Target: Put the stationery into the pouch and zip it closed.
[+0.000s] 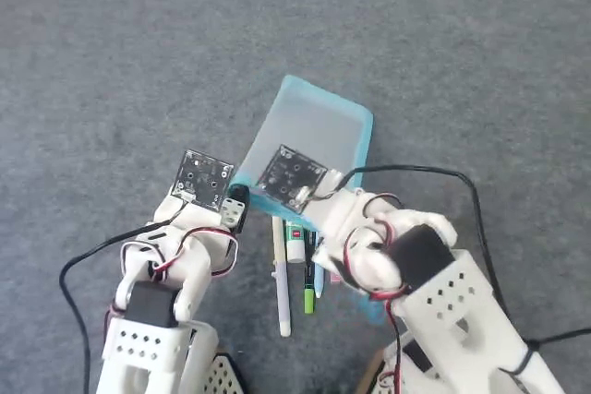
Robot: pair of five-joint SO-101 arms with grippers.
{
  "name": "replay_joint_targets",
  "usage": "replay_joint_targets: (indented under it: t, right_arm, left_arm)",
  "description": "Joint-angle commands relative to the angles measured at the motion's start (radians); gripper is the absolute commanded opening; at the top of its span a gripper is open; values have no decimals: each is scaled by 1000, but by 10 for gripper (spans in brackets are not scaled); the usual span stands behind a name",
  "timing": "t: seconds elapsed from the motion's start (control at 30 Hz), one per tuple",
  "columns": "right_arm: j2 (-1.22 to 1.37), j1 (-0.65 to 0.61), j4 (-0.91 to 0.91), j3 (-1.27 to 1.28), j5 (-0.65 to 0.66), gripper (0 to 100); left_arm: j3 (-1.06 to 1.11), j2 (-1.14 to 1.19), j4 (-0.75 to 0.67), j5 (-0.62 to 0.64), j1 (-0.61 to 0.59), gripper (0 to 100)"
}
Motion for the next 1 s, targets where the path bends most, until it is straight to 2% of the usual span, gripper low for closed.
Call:
replay_joint_targets:
  t: [0.0,0.2,0.43,0.5,0.57,0.63,0.7,0.77,0.87,0.97]
  right_arm:
    - [1,160,1,29,101,6]
    - [1,302,2,38,167,6]
    - [1,298,-2,34,167,6]
    - [-1,262,13,25,164,17]
    - [-1,205,54,-3,118,94]
    - [-1,133,111,-58,91,218]
    - [-1,67,174,-121,97,333]
    - [-1,13,225,-193,91,407]
    - [10,-42,231,-273,60,437]
    - [38,-84,107,-252,-5,421]
  left_arm:
    - [-30,-8,-28,17,-15,108]
    - [-30,-8,-28,17,-15,108]
    - [-30,-8,-28,17,-12,108]
    - [-30,-8,-28,17,-9,108]
    - [-30,-8,-29,17,-9,108]
    - [-30,-8,-29,17,-9,108]
    - [-30,-8,-29,17,-9,108]
    - [-30,-8,-28,17,-9,108]
    - [-30,-8,-28,17,-9,108]
    - [-31,-8,-20,18,-9,108]
